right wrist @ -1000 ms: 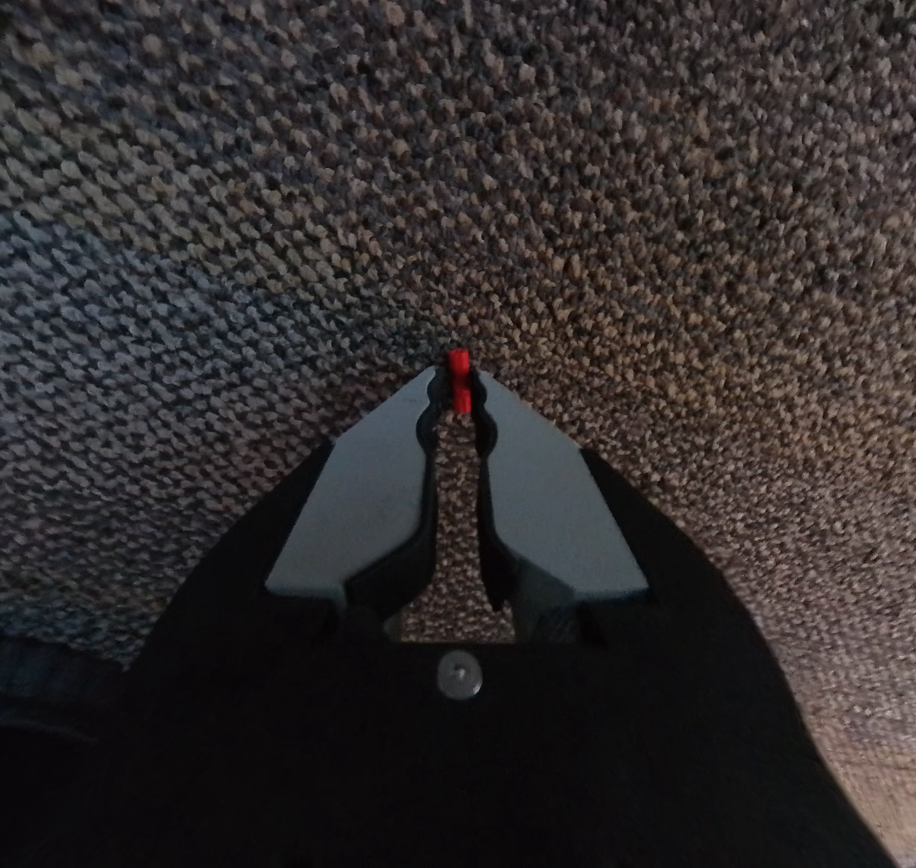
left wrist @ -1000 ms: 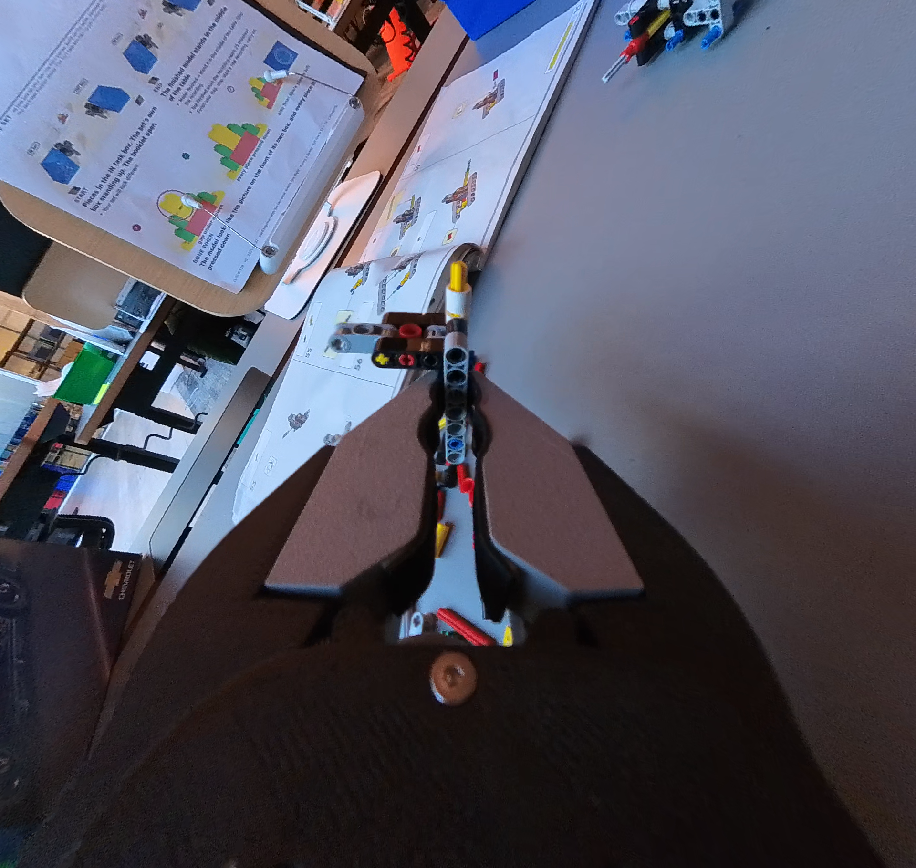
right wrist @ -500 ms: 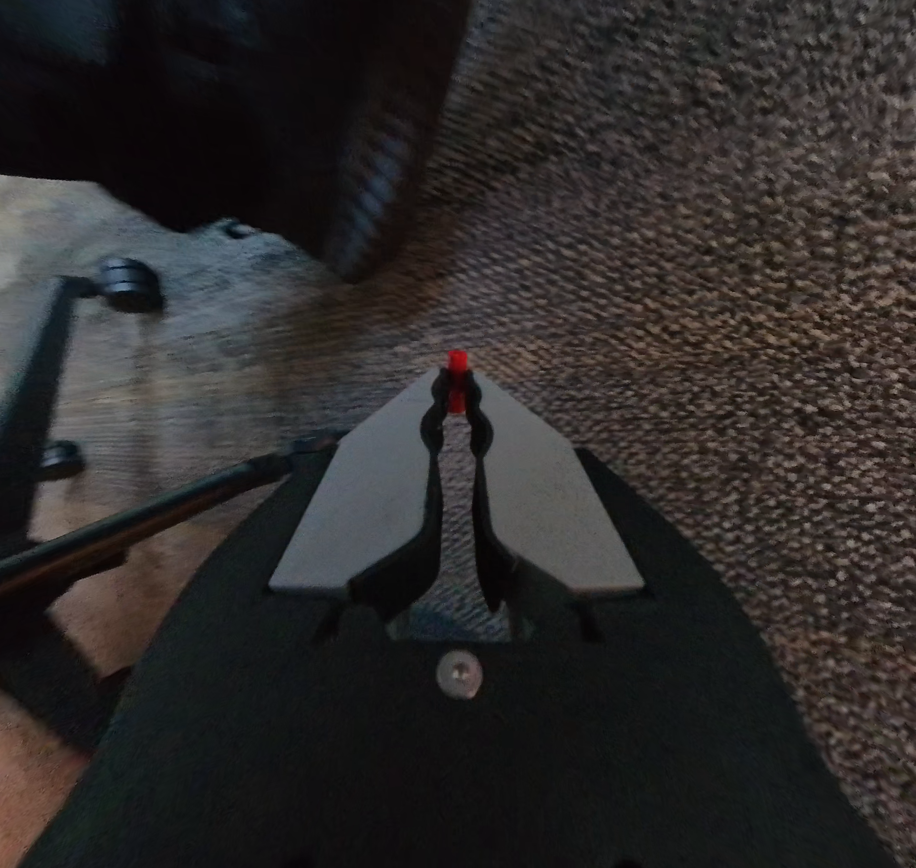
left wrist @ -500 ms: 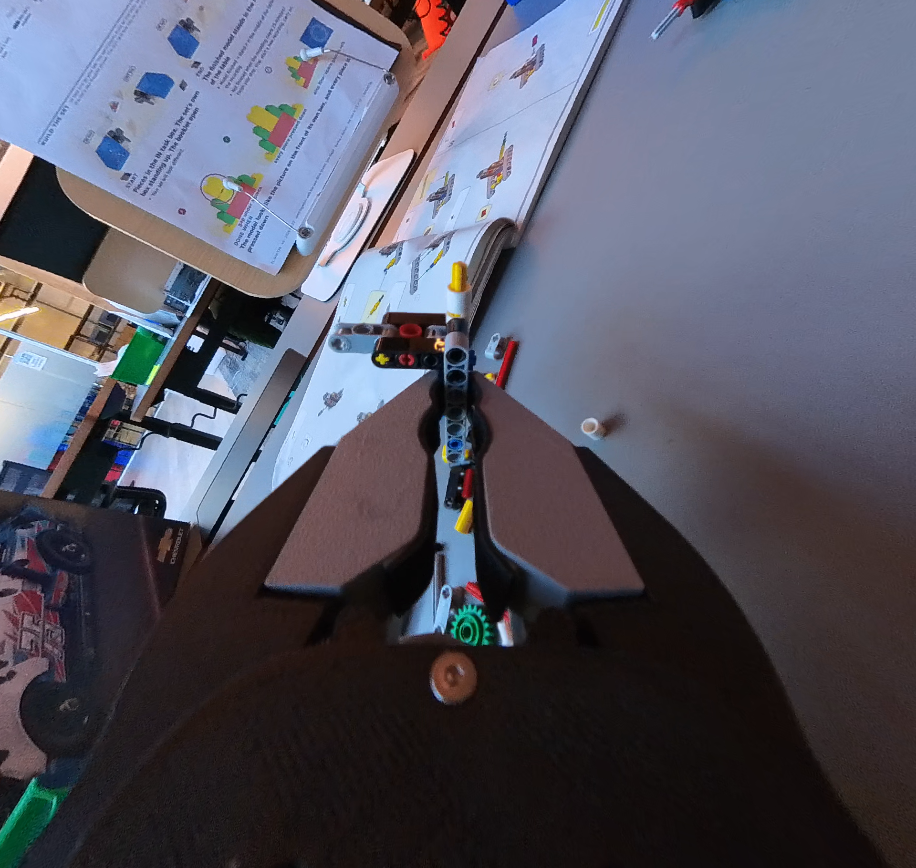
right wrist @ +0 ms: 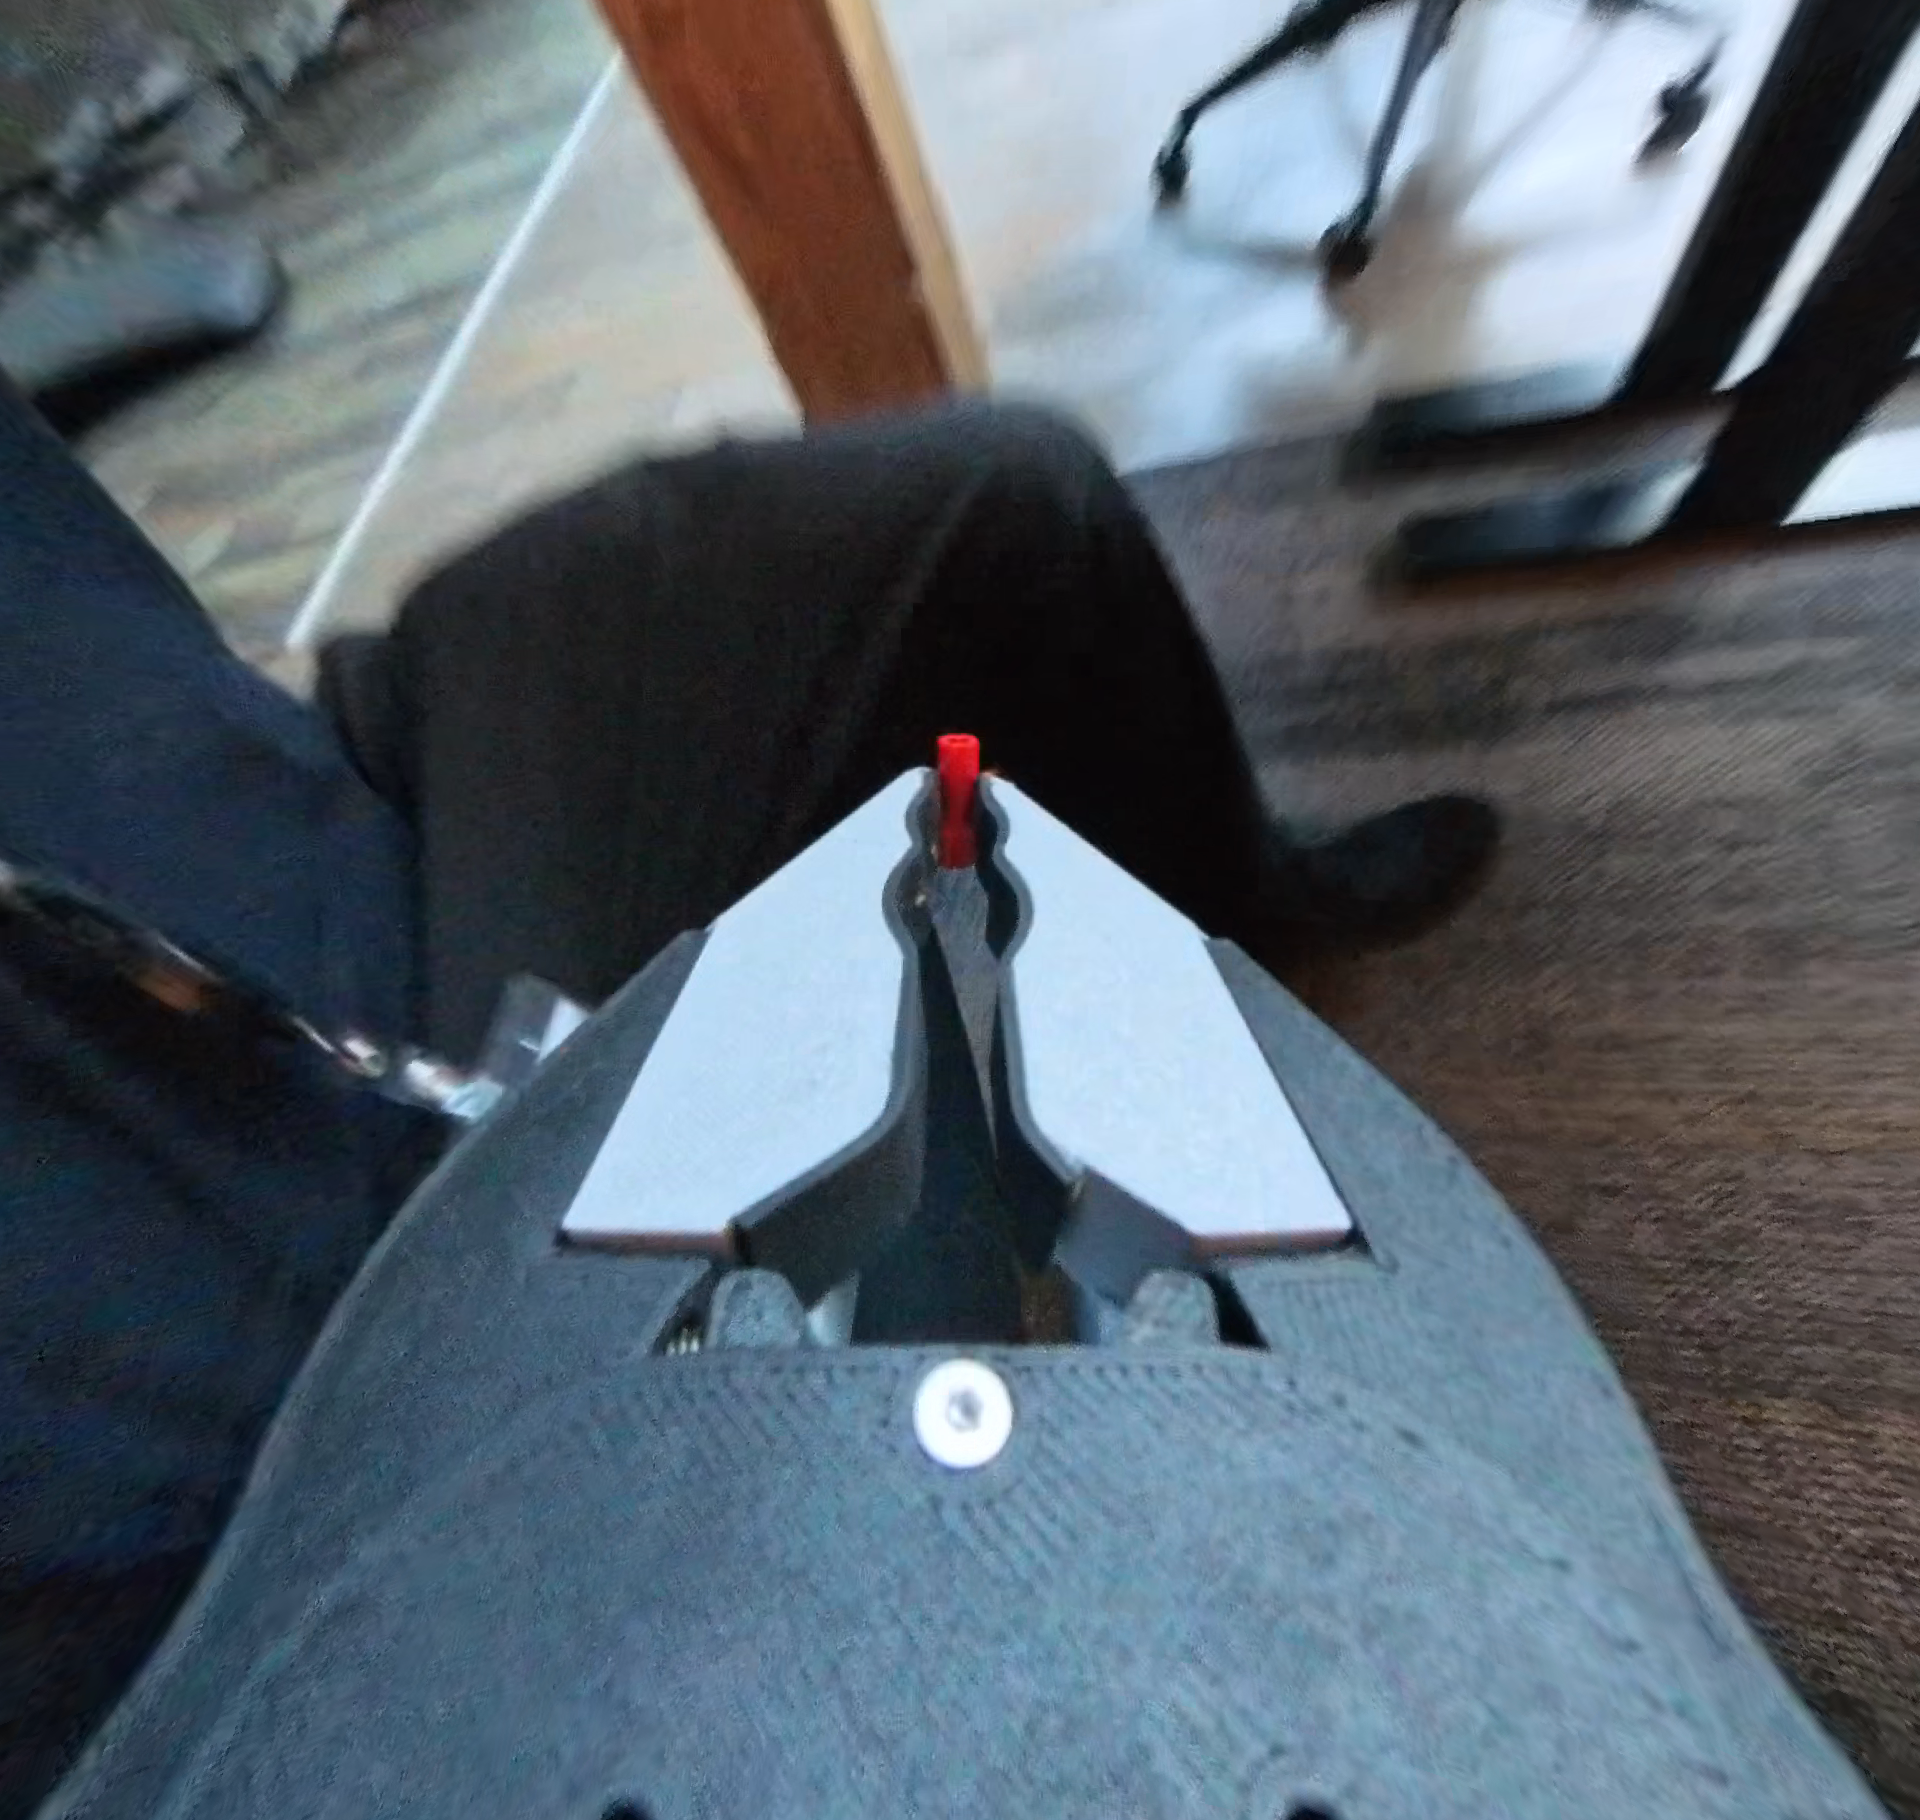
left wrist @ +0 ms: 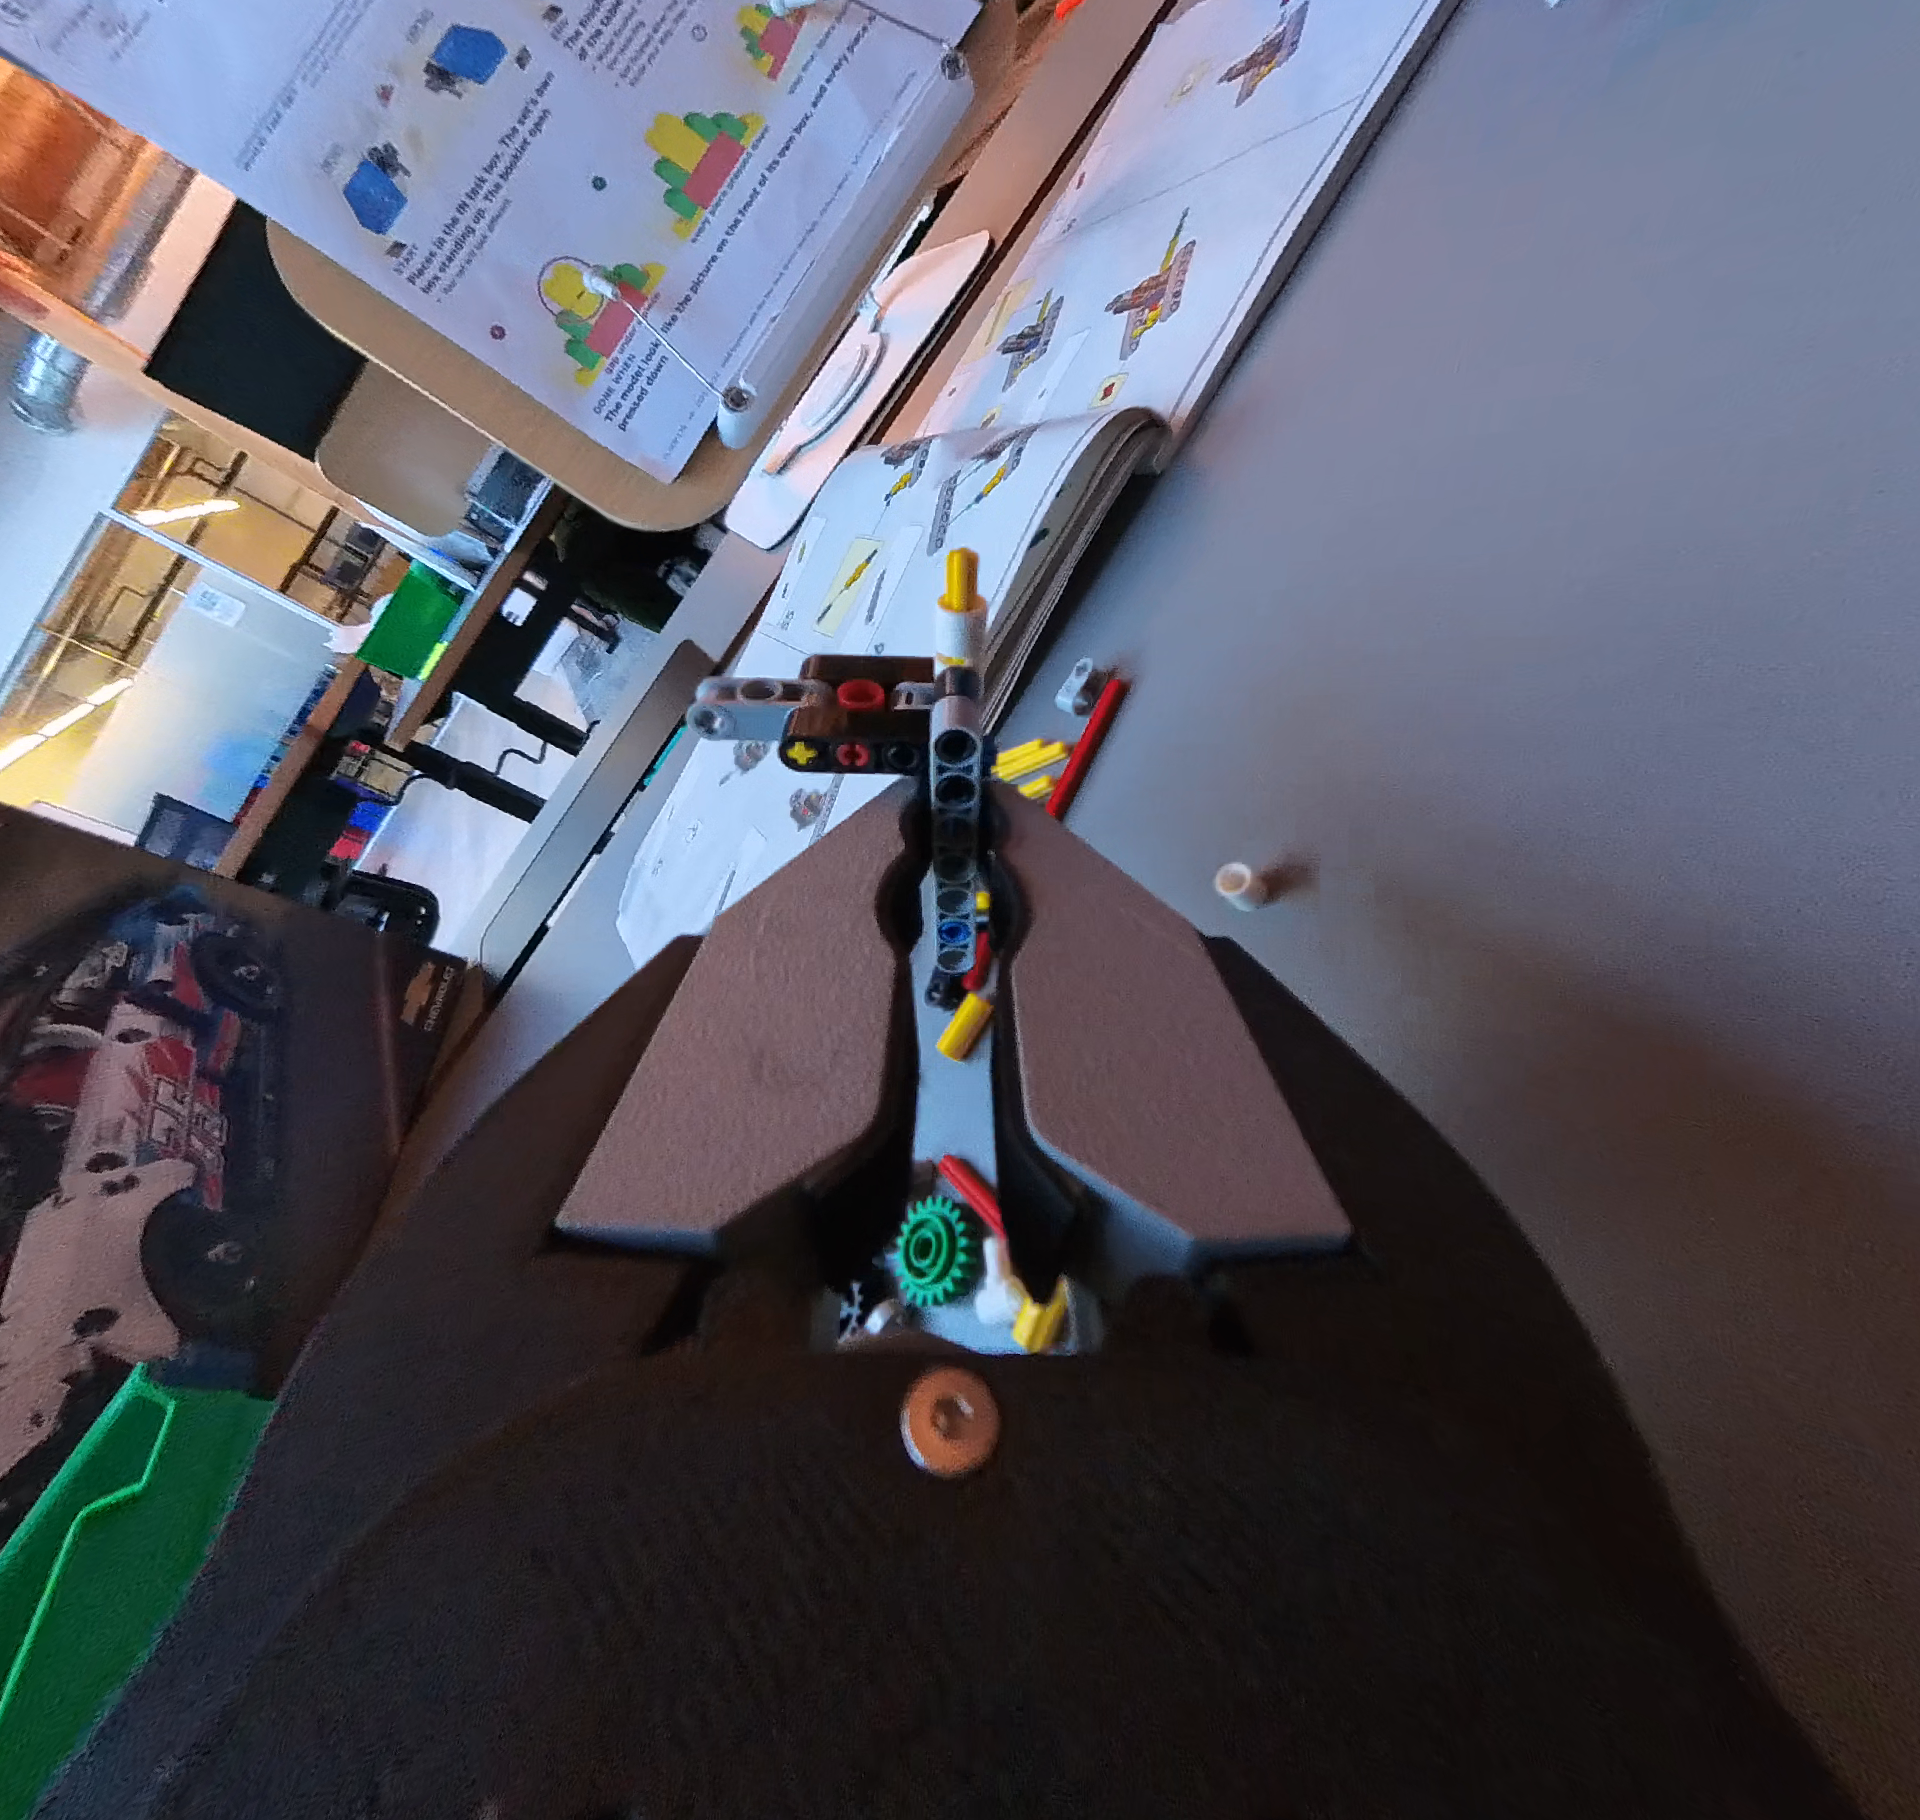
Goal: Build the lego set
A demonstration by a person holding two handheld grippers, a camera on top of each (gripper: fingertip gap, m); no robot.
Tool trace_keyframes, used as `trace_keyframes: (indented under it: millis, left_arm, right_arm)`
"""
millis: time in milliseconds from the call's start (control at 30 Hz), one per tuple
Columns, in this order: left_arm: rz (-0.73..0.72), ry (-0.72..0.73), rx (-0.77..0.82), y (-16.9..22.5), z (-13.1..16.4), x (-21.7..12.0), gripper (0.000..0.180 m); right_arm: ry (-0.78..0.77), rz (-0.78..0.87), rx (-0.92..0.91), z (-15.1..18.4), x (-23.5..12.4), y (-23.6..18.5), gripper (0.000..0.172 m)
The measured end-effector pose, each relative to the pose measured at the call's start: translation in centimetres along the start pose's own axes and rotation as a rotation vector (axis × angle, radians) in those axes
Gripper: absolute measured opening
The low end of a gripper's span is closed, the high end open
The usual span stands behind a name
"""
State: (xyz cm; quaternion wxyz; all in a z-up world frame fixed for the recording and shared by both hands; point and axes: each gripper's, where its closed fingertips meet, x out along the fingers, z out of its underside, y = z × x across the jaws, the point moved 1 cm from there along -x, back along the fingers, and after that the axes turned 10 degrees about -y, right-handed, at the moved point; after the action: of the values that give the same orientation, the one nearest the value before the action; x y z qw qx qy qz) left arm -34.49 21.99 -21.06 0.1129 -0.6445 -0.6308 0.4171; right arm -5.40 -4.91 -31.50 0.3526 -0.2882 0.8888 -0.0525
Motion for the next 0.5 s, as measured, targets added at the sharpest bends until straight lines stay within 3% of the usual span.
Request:
trace_keyframes:
  millis: [133, 267, 367, 500]
  left_arm:
    - [0.061, 0.063, -0.044, 1.1, -1.5, -0.9, 0.004]
    - [0.169, 0.151, -0.109, 1.6, -2.8, -1.9, 0.004]
    - [0.246, 0.211, -0.149, 2.2, -4.1, -2.7, 0.005]
    - [0.348, 0.264, -0.233, 2.9, -5.9, -3.4, 0.005]
  right_arm:
    - [0.201, 0.258, -0.037, -7.9, -10.9, 2.0, 0.002]
    - [0.336, 0.403, 0.020, -11.1, -18.5, 9.4, 0.002]
    - [0.374, 0.415, 0.047, -12.4, -20.2, 15.9, 0.002]
    - [0.159, 0.271, 0.109, -12.1, -16.8, 23.1, 0.002]
